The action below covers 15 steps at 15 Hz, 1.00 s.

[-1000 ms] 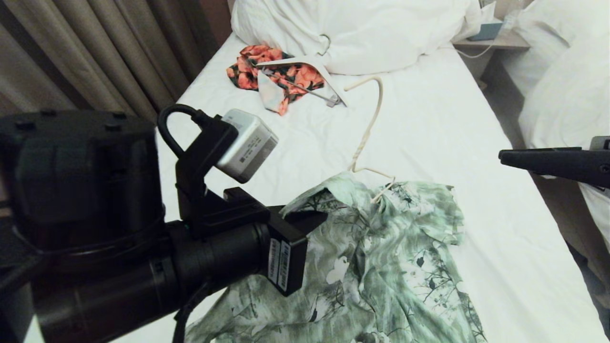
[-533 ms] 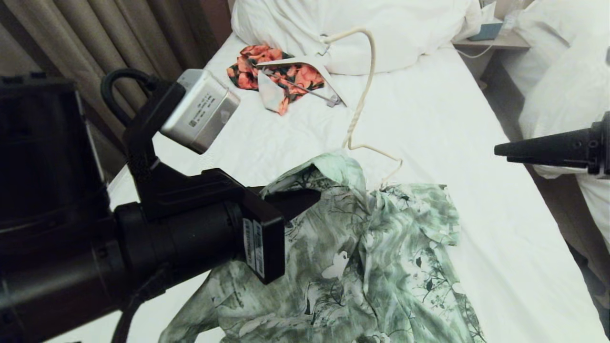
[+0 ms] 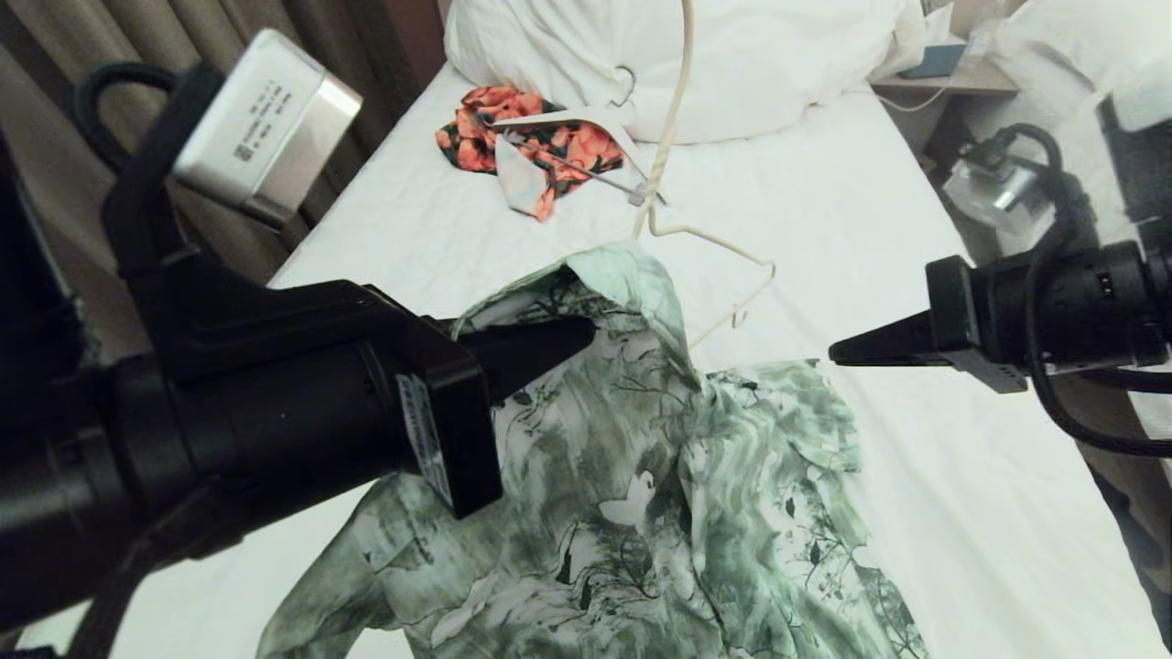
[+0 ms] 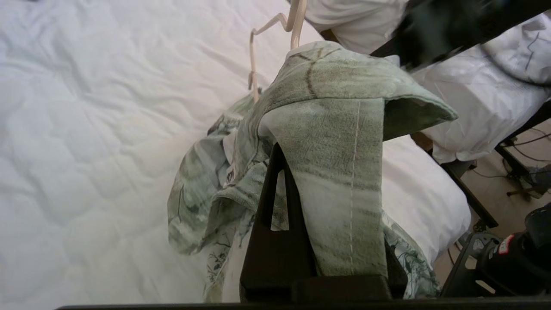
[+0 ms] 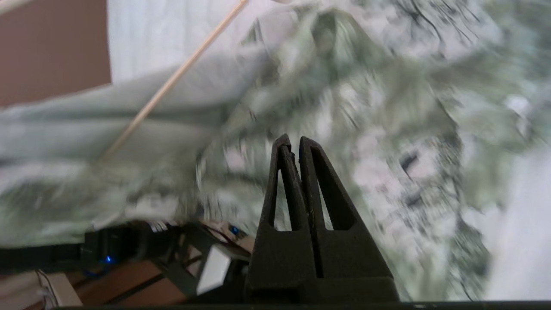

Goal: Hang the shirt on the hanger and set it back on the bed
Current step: Hook the other side of the shirt onto the hanger

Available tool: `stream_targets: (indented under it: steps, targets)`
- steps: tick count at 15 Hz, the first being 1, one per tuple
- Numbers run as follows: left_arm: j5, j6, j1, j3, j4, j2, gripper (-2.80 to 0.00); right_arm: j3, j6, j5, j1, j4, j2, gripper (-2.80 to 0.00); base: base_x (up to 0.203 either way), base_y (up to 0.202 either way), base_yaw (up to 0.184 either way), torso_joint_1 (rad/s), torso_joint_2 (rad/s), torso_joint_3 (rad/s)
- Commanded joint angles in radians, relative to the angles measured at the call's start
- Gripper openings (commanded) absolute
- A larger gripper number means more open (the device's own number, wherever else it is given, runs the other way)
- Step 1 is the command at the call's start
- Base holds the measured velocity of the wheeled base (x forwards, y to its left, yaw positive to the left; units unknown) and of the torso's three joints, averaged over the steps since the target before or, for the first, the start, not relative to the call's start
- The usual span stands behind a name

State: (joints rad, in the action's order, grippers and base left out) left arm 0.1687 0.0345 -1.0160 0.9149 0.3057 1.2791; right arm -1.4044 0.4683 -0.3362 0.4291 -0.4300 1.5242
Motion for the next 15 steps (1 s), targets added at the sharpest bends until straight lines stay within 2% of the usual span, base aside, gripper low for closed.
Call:
stream_targets:
  steps: [1, 5, 6, 9, 15]
  targets:
    - [0.002, 0.001, 0.000, 0.007, 0.002, -0.014, -2.80, 0.000, 0.016, 0.010, 0.045, 0.028, 0.074, -2.80, 0.000, 0.000, 0.000, 0.000, 0.00, 0.000]
    - [0.002, 0.001, 0.000, 0.007, 0.000, -0.024, -2.80, -0.002, 0.085, 0.055, 0.132, 0.191, 0.173, -2.80, 0.000, 0.000, 0.000, 0.000, 0.00, 0.000]
    - [0.002, 0.001, 0.002, 0.007, 0.000, -0.024, -2.80, -0.002, 0.093, 0.070, 0.148, 0.200, 0.186, 0.00, 0.000, 0.000, 0.000, 0.000, 0.00, 0.000]
    - [0.002, 0.001, 0.002, 0.007, 0.000, -0.023, -2.80, 0.010, 0.121, 0.096, 0.167, 0.262, 0.198, 0.00, 0.000, 0.000, 0.000, 0.000, 0.00, 0.000]
    - [0.002, 0.001, 0.004, 0.007, 0.001, -0.024, -2.80, 0.022, 0.124, 0.097, 0.188, 0.263, 0.222, 0.00, 0.000, 0.000, 0.000, 0.000, 0.00, 0.000]
